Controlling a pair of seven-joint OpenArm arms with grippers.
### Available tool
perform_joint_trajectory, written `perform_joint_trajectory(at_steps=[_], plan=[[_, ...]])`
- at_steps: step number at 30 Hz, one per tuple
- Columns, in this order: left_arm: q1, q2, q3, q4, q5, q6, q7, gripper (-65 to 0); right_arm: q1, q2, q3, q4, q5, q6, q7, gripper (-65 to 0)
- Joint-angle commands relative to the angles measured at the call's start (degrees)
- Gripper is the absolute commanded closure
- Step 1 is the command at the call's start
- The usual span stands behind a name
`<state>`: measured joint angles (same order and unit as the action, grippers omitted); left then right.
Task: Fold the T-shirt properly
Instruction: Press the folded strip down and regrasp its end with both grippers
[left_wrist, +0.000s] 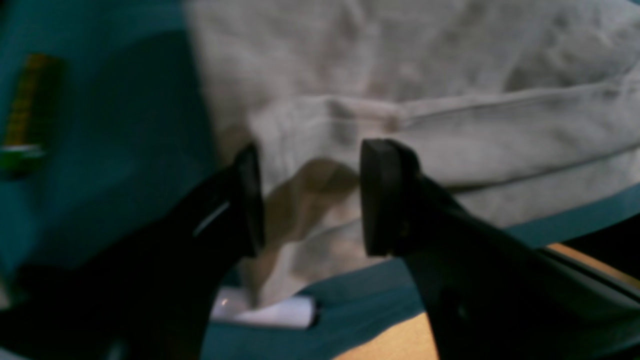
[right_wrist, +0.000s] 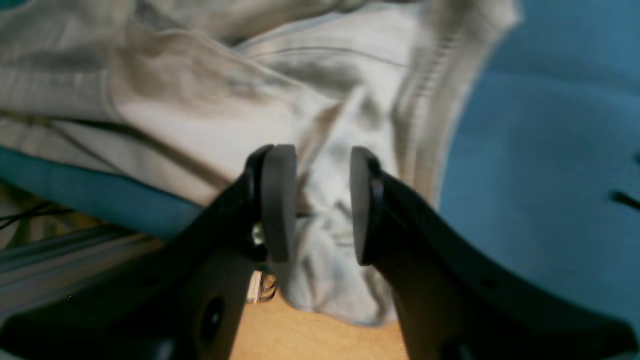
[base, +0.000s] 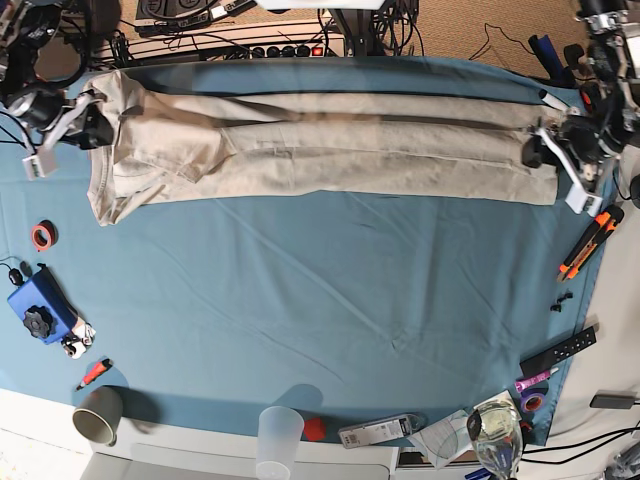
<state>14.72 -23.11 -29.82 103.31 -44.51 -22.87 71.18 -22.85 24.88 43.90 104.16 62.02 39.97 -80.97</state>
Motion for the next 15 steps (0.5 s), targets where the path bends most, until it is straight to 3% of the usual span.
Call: perform_joint_trajectory(at_steps=[1,3,6,11,15], plan=[[-0.26,-0.17,-0.48,0.52,2.03,1.16,-1.27,-29.1,0.13,1.31,1.6,0.9,0.96,0.03,0.97,-18.9],[-0.26,1.4,-0.48,0.15,7.45,4.31,-2.23,-29.0,0.13,1.31,3.72,0.9,0.98,0.03,0.97,-18.9],[-0.28,2.32,-0.46,0.02,9.42,6.38,-2.01,-29.0,0.11,1.31,6.45,0.9,1.51,0.03,0.97,-18.9],[-0.24,2.32,-0.35,1.07,7.93,6.4,-0.96,-28.6,0.13,1.33,9.2,0.9,1.57,0.03,0.97,-18.9],[-0.26,2.27,-0.35,1.14,7.91,6.4,-0.83,-22.3,0.13,1.33,9.42,0.9,1.6,0.03,0.97,-18.9]])
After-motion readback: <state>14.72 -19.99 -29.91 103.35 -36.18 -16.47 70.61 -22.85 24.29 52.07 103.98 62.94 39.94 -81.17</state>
